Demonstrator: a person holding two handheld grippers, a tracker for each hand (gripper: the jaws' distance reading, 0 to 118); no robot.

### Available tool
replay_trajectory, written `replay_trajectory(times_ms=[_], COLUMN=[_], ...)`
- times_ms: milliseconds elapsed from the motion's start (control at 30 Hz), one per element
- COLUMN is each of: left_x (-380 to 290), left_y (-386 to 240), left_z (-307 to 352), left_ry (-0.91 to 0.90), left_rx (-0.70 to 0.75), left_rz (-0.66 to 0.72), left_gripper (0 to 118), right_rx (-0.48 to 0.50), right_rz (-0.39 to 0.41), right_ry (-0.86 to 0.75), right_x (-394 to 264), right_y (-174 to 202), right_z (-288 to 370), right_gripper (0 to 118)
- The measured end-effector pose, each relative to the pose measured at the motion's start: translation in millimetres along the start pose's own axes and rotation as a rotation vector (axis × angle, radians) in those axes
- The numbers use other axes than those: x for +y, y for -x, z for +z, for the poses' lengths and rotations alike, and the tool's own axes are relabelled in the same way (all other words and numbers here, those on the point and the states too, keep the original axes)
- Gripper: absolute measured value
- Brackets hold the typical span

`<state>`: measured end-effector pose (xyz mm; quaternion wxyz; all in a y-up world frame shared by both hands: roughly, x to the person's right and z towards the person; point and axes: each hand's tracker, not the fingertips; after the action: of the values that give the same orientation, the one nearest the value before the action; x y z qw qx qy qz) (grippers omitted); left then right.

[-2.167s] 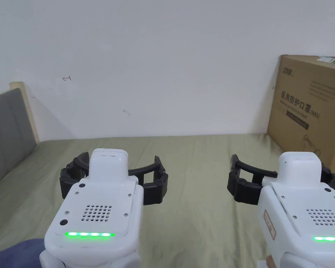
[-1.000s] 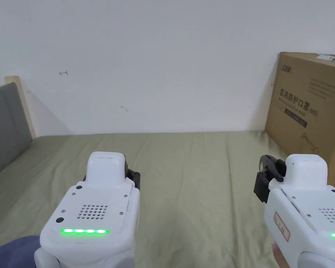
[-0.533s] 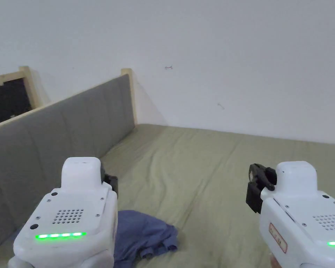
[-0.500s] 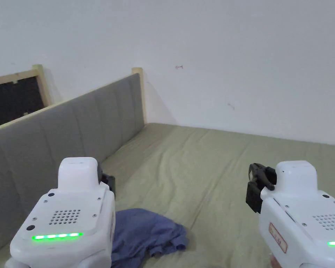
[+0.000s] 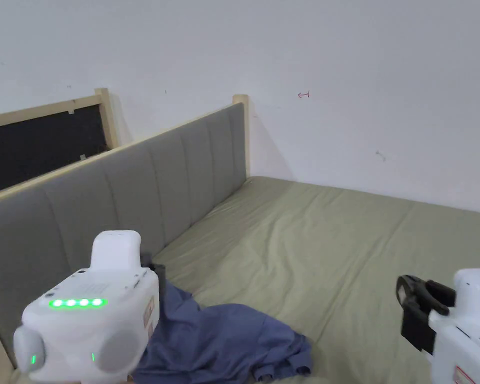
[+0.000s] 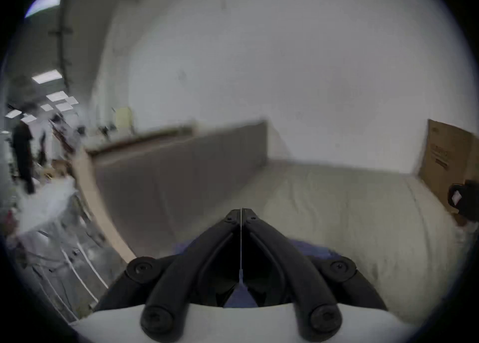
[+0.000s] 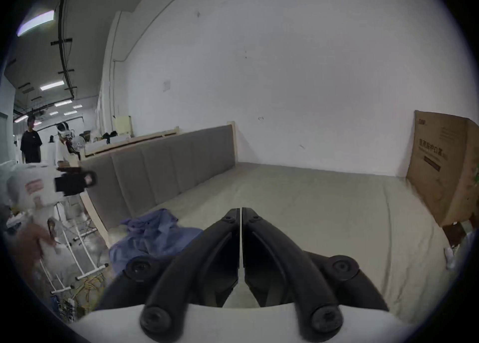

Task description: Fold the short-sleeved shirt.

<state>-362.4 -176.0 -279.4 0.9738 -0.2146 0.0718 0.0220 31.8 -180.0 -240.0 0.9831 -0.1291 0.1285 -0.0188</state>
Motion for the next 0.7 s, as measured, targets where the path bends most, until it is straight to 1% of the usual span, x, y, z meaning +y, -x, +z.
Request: replay_trajectory(times_ms=[67, 100, 133, 167, 200, 233, 267, 300, 333, 400, 433, 467, 500, 533, 600, 633, 667, 700], left_x=[-10.9, -22.4, -38.9, -50.4, -61.2, -71.1, -84.8, -92.9, -86.0, -90.9, -131.1, -142.3, -151.5, -160.6, -164.9, -163.8, -160.6, -157.1], left_y=[14.6, 20.9, 23.9, 24.7, 20.6, 19.1, 15.1, 13.0, 11.7, 8.5, 7.9, 6.6, 5.6, 1.5, -15.3, -23.4, -25.2, -22.5], left_z=[-61.4, -84.0, -106.3, -122.7, -134.6, -149.2, -161.4, -164.6, -180.6, -205.0, -210.2, -221.4, -230.5, -237.6, -248.5, -250.2, -244.0, -246.6], left_ry=[0.341, 0.435, 0.497, 0.535, 0.57, 0.594, 0.638, 0.657, 0.634, 0.703, 0.728, 0.761, 0.786, 0.781, 0.763, 0.729, 0.73, 0.732], left_rx=[-0.196, -0.28, -0.297, -0.259, -0.236, -0.181, -0.151, -0.153, -0.165, -0.149, -0.143, -0.134, -0.118, -0.115, -0.065, -0.056, -0.102, -0.125], left_rz=[0.114, 0.176, 0.198, 0.155, 0.111, 0.047, 0.014, 0.006, 0.006, 0.014, 0.022, 0.033, 0.035, 0.016, -0.156, -0.22, -0.256, -0.257], left_gripper=[1, 1, 2, 8, 44, 90, 118, 113, 111, 112, 112, 113, 118, 118, 118, 118, 118, 118], right_rx=[-0.033, -0.044, -0.057, -0.069, -0.082, -0.091, -0.098, -0.104, -0.113, -0.122, -0.122, -0.12, -0.117, -0.113, -0.106, -0.1, -0.091, -0.082], right_rz=[0.005, 0.006, 0.005, 0.005, 0.006, 0.007, 0.009, 0.013, 0.023, 0.033, 0.034, 0.034, 0.032, 0.028, 0.018, 0.014, 0.006, 0.0], right_ry=[0.04, 0.056, 0.078, 0.1, 0.119, 0.135, 0.154, 0.17, 0.19, 0.217, 0.23, 0.243, 0.255, 0.268, 0.288, 0.296, 0.304, 0.31], right_x=[-7.4, -10.7, -14.9, -18.5, -21.8, -25.5, -29.3, -32.5, -36.5, -42.7, -45.5, -48.1, -50.1, -52.5, -56.2, -57.8, -58.8, -59.4], right_y=[-15.3, -22.0, -29.7, -36.1, -41.0, -46.4, -51.7, -55.5, -57.5, -62.3, -63.8, -64.5, -65.4, -66.1, -66.1, -65.7, -65.3, -64.6], right_z=[-0.6, -1.2, -2.4, -3.6, -4.8, -6.3, -7.8, -9.3, -10.6, -14.2, -15.9, -17.6, -19.4, -21.5, -25.0, -26.8, -28.5, -30.0], right_gripper=[2, 2, 2, 2, 2, 2, 2, 2, 2, 2, 2, 2, 2, 2, 2, 2, 2, 2])
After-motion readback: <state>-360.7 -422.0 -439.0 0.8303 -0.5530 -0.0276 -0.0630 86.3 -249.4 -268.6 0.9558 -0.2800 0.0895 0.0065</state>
